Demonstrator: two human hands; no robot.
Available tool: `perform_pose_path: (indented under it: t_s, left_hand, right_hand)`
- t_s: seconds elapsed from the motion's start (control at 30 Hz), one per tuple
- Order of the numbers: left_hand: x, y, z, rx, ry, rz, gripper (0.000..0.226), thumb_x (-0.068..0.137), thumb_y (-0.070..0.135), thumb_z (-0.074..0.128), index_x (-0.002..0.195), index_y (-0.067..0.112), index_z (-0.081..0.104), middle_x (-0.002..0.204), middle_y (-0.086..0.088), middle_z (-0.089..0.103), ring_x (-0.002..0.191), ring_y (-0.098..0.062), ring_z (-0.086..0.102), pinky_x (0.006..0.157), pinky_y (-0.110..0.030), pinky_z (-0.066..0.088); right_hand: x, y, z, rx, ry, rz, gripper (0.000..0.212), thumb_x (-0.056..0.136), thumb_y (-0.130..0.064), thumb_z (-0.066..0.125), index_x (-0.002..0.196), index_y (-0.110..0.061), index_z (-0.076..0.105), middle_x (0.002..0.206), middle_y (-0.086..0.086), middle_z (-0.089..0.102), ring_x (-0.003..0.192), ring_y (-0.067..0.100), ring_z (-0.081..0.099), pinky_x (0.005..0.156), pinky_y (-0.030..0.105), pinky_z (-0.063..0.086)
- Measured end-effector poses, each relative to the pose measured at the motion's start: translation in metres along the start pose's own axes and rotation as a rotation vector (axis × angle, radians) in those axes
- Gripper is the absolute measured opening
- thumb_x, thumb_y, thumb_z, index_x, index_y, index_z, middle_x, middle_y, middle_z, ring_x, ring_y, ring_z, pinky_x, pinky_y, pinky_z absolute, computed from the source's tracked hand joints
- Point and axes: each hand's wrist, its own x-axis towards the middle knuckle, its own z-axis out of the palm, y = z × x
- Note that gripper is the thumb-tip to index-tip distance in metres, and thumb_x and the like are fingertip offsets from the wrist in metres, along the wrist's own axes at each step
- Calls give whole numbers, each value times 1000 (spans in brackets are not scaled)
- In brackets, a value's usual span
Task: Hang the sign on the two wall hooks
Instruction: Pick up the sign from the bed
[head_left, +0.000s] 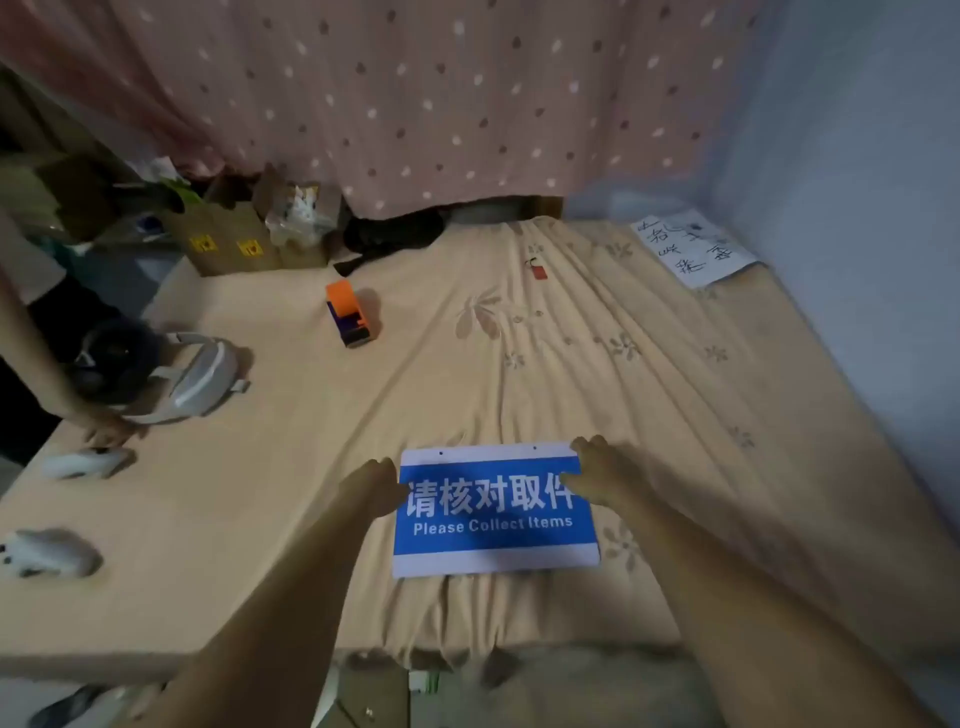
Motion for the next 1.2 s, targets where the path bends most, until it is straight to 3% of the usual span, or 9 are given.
perform_pose_path:
  t_s: [0.23, 0.5, 0.67, 0.77, 0.9, 1.03, 1.1, 1.2]
  left_hand:
    - [8, -7, 42, 5, -91, -21, 41, 88, 33, 45, 118, 5, 51, 122, -14, 58, 109, -30, 59, 83, -35, 47]
    - [16, -10, 59, -43, -79, -52, 36, 86, 25, 45, 115, 5, 53, 117, -14, 59, 103, -31, 59, 76, -34, 47]
    - [16, -6, 65, -58, -99, -54, 28, 88, 20, 42, 107, 4, 53, 108, -13, 57, 82, -25, 51, 67, -31, 41]
    - [16, -1, 70, -113, -92, -78, 18, 88, 17, 41, 99, 5, 50, 103, -14, 54, 80, -25, 50, 65, -30, 38]
    - [15, 2, 73, -174, -59, -100, 27, 90, 17, 42, 109, 2, 53, 113, -15, 58, 81, -25, 49, 67, -31, 39]
    - [14, 2, 68, -177, -13, -103, 16, 90, 21, 43, 95, 7, 47, 101, -13, 57, 80, -24, 49, 66, -31, 38]
    - [14, 4, 63, -194, 24, -93, 23, 90, 24, 46, 101, 4, 50, 103, -14, 57, 82, -26, 51, 66, -31, 38]
    - [12, 5, 50, -293, 72, -107, 38, 89, 31, 52, 112, 1, 49, 112, -14, 59, 95, -31, 59, 68, -32, 40]
  right_hand:
    - [4, 8, 39, -83, 6, 33, 59, 89, -45, 49, 138, -15, 37, 131, 6, 48, 117, 24, 50, 77, 32, 38]
    - [11, 13, 55, 86, 63, 91, 46, 87, -32, 54, 124, -6, 44, 123, 11, 47, 108, 26, 53, 83, 38, 50]
    - [8, 15, 60, 18, 85, 127, 33, 91, -26, 49, 116, -3, 49, 117, 12, 53, 89, 23, 52, 67, 29, 37]
    - [11, 15, 65, 106, 83, 160, 31, 91, -23, 49, 112, -2, 49, 117, 14, 53, 93, 26, 57, 68, 31, 43]
    - [14, 14, 65, 205, 97, 216, 24, 89, -24, 51, 102, -3, 51, 113, 14, 55, 83, 23, 56, 64, 31, 44]
    - [16, 18, 68, 218, 110, 237, 16, 91, -25, 50, 88, -9, 48, 111, 15, 57, 80, 23, 58, 63, 31, 48]
    - [11, 16, 61, 236, 120, 245, 16, 91, -23, 49, 92, -8, 50, 113, 16, 58, 76, 22, 56, 62, 29, 47]
    - [-2, 13, 42, 299, 146, 233, 31, 94, -21, 47, 120, -3, 49, 122, 16, 52, 71, 17, 48, 48, 18, 34]
